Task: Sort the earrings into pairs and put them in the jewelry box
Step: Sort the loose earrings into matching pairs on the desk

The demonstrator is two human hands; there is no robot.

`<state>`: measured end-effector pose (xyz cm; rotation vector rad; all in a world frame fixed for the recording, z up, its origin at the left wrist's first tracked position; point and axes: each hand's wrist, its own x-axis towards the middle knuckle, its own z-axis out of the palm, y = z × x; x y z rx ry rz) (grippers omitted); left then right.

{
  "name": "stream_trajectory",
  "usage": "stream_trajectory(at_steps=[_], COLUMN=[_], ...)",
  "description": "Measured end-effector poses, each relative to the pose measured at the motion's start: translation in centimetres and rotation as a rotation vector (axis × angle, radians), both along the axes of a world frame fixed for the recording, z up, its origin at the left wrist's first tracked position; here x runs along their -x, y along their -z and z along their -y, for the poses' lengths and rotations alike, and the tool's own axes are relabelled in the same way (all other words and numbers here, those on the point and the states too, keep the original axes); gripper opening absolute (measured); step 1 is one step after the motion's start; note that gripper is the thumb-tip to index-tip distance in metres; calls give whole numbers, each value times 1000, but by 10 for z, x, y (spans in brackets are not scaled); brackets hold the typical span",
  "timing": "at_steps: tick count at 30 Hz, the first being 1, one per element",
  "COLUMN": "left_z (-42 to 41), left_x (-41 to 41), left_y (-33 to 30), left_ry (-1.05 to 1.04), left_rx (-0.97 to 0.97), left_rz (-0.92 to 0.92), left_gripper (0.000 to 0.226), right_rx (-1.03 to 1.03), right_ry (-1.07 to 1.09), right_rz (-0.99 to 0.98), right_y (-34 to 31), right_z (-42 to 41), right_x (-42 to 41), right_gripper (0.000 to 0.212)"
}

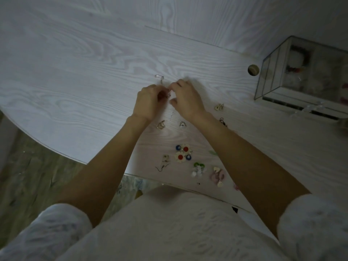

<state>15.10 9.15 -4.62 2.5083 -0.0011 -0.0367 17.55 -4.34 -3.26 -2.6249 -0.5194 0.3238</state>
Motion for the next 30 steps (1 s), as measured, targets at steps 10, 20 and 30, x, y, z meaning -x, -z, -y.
stream_trajectory(at_steps=[10,20,30], left_z=[0,4,-23], left_x=[10,21,138], left_y=[-6,-10,-13], left_ry=[-18,-39,-262], left_rx=[36,6,244], left_rz=[-35,13,-41], left_gripper=[16,17,14], right_rx=[-11,78,-72], right_ry=[43,76,-155], right_rz=[-30,-53,-55], right_y=[5,-5,-12], right_z=[-5,-5,-14], right_x=[2,8,97], right_gripper=[16,14,16])
